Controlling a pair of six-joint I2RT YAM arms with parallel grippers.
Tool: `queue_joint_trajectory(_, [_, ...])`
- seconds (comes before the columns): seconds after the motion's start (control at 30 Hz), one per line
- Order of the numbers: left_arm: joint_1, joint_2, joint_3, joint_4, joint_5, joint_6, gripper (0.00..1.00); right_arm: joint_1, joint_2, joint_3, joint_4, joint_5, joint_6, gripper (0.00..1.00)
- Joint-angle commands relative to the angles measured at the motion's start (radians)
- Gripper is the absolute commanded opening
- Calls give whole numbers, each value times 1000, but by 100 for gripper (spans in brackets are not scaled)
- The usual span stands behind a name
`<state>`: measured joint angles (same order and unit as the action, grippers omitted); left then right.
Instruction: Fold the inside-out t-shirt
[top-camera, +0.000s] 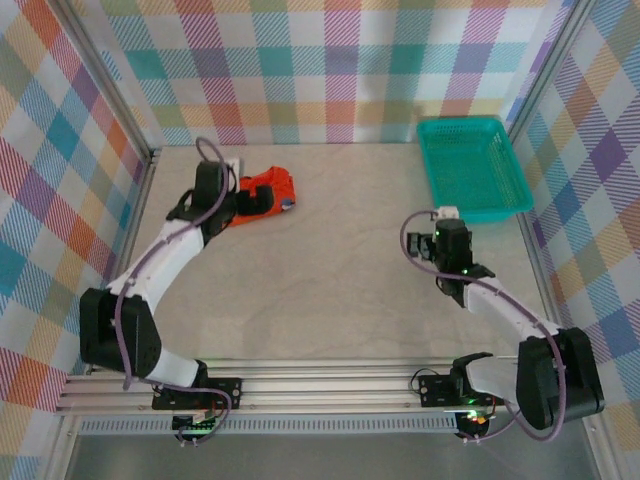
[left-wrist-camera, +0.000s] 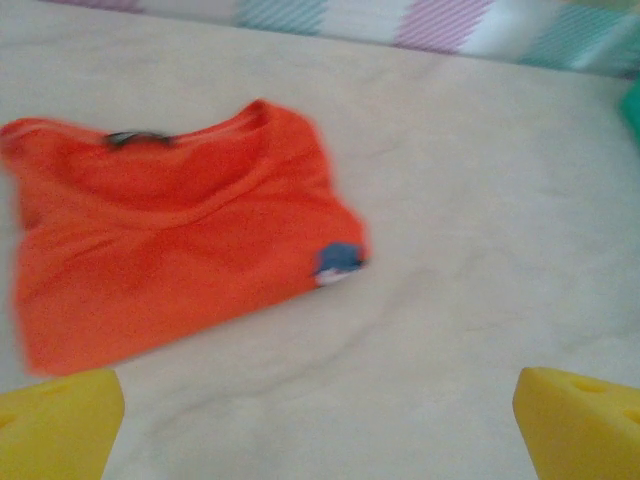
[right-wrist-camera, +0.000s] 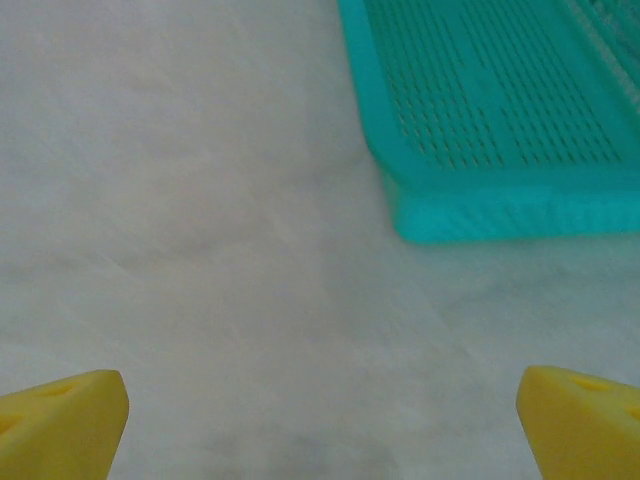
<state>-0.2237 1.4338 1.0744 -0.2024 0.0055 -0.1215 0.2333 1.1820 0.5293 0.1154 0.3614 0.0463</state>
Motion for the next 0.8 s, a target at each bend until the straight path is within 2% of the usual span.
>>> queue_joint_trajectory(0.0, [15,-32,-224,301,-219,120,100,-59,41,-39,227,26,-97,99])
queue_joint_trajectory(0.2, [31,-57,-428,478,-305,196,100,-111,184,-106,501,-16,-67,100])
queue_joint_trajectory(0.3, [54,-40,-510,599,-260,222,100,-127,208,-104,559,-46,-43,100])
queue_joint_trajectory(0.4, [81,-4,-602,782,-228,209,100,-153,272,-163,741,-98,-11,100])
queue_joint_trajectory(0.43, [85,-6,-597,770,-214,208,100,-155,295,-173,787,-114,-25,100])
queue_joint_trajectory(0.5, [107,19,-636,889,-138,191,100,-155,311,-159,766,-183,-46,100])
queue_joint_trajectory(0.57, [113,86,-652,972,-170,174,100,-162,378,-174,883,-160,-43,100])
queue_joint_trajectory(0.6, [116,115,-668,1023,-173,168,100,-161,347,-160,792,-163,-32,100])
queue_joint_trajectory(0.63, [117,131,-683,1071,-180,167,100,-163,351,-157,788,-162,-31,100])
queue_joint_trajectory(0.67, [117,122,-685,1058,-174,167,100,-162,366,-161,828,-159,-35,100])
queue_joint_trajectory(0.77, [119,127,-673,1043,-163,168,100,-163,359,-155,802,-161,-33,100])
